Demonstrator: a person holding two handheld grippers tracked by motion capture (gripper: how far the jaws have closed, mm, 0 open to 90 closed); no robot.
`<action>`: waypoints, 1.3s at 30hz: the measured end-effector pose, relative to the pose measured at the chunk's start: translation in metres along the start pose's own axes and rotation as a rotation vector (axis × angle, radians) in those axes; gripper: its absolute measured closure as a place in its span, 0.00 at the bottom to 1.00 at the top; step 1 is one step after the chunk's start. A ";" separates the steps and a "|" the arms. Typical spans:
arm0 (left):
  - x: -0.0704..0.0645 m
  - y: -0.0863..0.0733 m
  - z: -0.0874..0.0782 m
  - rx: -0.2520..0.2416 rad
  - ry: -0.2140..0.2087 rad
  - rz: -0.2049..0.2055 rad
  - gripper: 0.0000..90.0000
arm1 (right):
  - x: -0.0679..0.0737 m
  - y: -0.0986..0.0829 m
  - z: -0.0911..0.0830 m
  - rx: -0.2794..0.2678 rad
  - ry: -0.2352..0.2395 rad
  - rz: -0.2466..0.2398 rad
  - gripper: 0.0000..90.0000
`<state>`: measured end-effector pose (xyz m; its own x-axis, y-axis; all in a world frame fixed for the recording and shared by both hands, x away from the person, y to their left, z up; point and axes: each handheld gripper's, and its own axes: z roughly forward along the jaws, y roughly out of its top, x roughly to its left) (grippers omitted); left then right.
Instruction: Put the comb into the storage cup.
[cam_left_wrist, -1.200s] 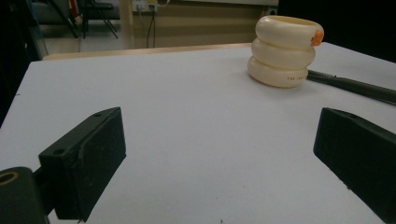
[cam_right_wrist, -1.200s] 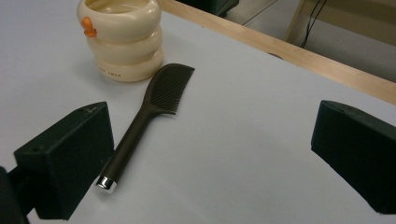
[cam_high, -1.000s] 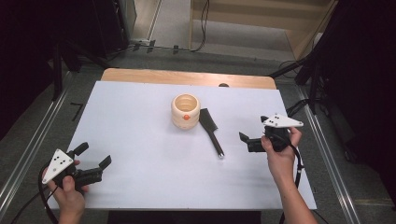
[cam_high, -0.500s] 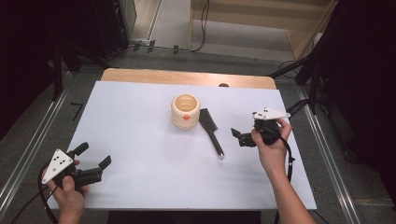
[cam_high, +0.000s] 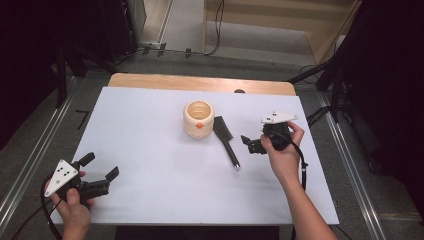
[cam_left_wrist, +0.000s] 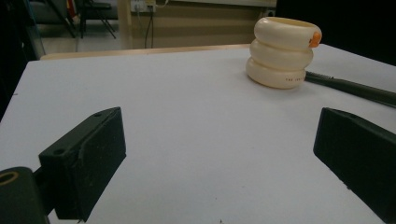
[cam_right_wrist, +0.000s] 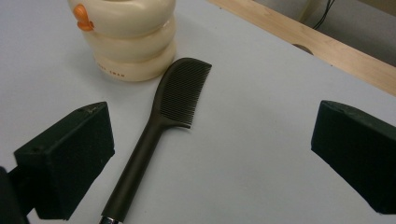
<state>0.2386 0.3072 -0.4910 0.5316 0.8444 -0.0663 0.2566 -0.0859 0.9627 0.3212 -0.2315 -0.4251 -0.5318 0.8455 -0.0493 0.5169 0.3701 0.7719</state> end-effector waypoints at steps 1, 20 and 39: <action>0.000 0.000 0.000 0.001 0.001 0.001 0.03 | 0.000 0.001 0.002 0.002 -0.003 -0.007 0.00; 0.000 0.000 0.000 0.002 -0.009 0.001 0.03 | 0.002 0.011 0.021 0.081 -0.018 -0.021 0.00; 0.000 0.000 0.000 -0.001 0.000 -0.001 0.03 | 0.005 0.018 0.045 0.176 -0.024 -0.005 0.00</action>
<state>0.2385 0.3074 -0.4908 0.5314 0.8444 -0.0675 0.2564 -0.0843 0.9629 0.3586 -0.2034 -0.4401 -0.5197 0.8515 -0.0699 0.6246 0.4345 0.6489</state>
